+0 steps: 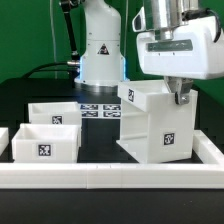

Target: Assemble drawer

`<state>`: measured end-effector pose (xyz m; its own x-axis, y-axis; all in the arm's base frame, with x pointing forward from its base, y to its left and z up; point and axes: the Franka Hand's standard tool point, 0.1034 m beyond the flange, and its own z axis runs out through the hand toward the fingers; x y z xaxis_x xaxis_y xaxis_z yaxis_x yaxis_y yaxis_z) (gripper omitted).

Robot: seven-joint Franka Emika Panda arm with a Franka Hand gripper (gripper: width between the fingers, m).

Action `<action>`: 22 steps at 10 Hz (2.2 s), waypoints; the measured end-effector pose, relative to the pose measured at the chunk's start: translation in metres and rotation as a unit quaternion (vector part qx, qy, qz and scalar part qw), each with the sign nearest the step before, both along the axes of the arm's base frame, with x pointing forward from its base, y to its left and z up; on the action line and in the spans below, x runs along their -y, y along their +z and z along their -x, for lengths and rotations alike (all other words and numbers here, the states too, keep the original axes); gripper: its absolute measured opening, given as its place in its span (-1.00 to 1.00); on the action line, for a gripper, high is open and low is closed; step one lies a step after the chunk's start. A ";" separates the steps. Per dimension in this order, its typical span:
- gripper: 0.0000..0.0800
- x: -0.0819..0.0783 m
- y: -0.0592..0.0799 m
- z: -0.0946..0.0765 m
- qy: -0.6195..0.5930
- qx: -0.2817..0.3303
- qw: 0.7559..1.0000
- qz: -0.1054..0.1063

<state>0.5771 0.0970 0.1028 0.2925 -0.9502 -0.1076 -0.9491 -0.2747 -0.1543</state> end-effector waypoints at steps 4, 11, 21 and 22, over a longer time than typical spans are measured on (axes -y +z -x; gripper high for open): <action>-0.89 -0.006 0.000 -0.004 -0.089 -0.017 0.995 -0.027; -0.89 -0.014 0.001 -0.062 -0.099 -0.005 0.994 -0.038; 0.37 -0.010 0.002 -0.059 -0.028 -0.012 0.999 -0.031; 0.57 -0.003 0.010 -0.049 0.027 -0.012 0.999 -0.027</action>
Offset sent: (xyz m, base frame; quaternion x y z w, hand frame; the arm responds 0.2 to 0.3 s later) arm 0.0237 -0.0026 -0.0011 -0.0155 -0.0084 0.1459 0.9891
